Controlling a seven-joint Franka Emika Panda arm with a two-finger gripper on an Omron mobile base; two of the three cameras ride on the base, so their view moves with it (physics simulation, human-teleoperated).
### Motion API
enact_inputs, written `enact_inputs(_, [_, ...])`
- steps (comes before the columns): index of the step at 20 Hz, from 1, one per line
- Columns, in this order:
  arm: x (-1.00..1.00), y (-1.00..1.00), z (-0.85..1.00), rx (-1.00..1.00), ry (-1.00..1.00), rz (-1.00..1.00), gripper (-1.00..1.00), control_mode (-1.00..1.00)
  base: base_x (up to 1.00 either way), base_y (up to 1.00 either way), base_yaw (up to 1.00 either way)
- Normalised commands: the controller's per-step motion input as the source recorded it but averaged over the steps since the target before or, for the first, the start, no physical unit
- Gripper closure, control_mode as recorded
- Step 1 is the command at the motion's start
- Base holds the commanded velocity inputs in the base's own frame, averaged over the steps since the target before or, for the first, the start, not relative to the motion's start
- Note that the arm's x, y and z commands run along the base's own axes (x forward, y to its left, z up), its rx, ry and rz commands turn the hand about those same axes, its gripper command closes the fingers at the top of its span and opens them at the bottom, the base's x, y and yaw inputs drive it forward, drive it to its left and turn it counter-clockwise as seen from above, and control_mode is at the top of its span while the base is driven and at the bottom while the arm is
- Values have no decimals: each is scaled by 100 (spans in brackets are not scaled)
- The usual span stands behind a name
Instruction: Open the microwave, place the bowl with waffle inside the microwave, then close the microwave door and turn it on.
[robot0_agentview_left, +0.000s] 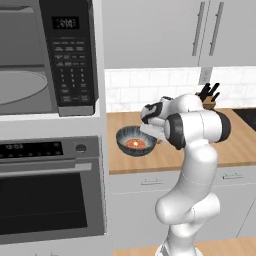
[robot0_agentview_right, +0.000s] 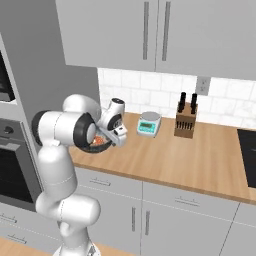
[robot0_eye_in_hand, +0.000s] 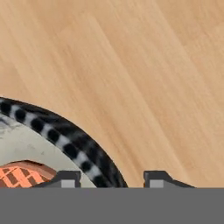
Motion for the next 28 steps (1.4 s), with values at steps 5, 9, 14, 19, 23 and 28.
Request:
enact_inputs(5, [0, 3, -11, 0, 13, 0, 100, -100, 0, 0, 0])
enact_inputs(9, [-26, -26, 31, 1, 1, 0, 100, -100, 0, 0, 0])
enact_inputs(14, [-83, -61, 91, 3, -11, -5, 100, -100, 0, 0, 0])
enact_inputs(19, [-100, -69, 93, 1, -28, -4, 100, -100, 0, 0, 0])
enact_inputs(23, [-100, -69, 98, 2, -31, -1, 100, -100, 0, 0, 0])
enact_inputs(28, [-100, -26, 63, 1, -41, 0, 100, -100, 0, 0, 0])
